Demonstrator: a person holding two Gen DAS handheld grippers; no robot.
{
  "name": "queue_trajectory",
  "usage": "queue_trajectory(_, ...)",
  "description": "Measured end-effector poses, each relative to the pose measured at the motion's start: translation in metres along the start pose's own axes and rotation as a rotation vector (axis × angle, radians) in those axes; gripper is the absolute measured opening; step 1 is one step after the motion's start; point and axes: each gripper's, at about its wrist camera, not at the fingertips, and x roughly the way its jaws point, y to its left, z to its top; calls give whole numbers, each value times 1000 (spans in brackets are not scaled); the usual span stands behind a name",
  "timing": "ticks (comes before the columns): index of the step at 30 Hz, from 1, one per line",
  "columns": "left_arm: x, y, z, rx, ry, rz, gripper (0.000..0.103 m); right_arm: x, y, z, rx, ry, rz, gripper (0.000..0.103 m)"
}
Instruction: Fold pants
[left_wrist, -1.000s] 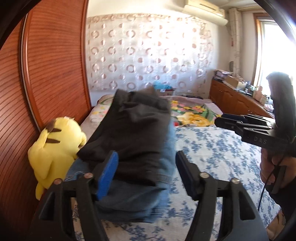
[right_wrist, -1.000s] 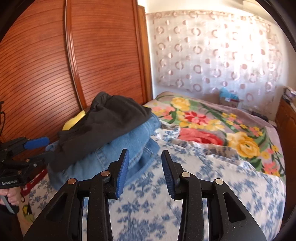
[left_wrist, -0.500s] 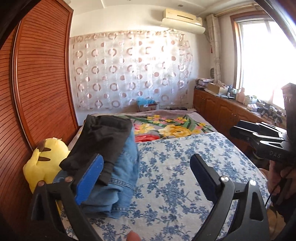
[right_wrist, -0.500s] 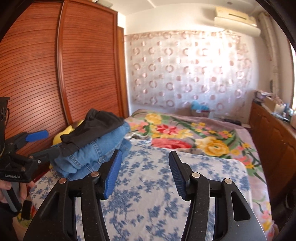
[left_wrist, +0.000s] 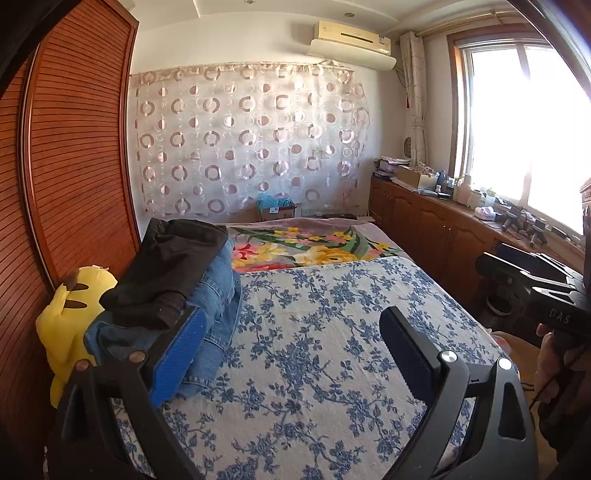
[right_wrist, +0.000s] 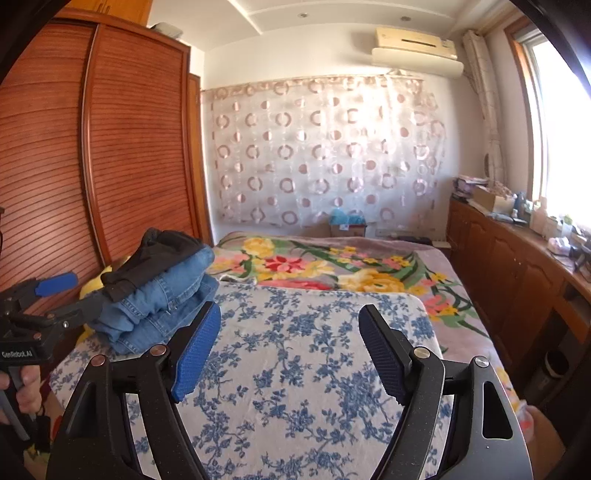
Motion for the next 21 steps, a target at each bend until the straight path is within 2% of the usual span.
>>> queue_trajectory(7, -15, -9, -6, -1, -7, 16, 96, -23, -2, -12, 5, 8, -24, 79)
queue_trajectory(21, -24, -10, -14, 2, 9, 46, 96, -30, -3, -29, 30, 21, -49, 79)
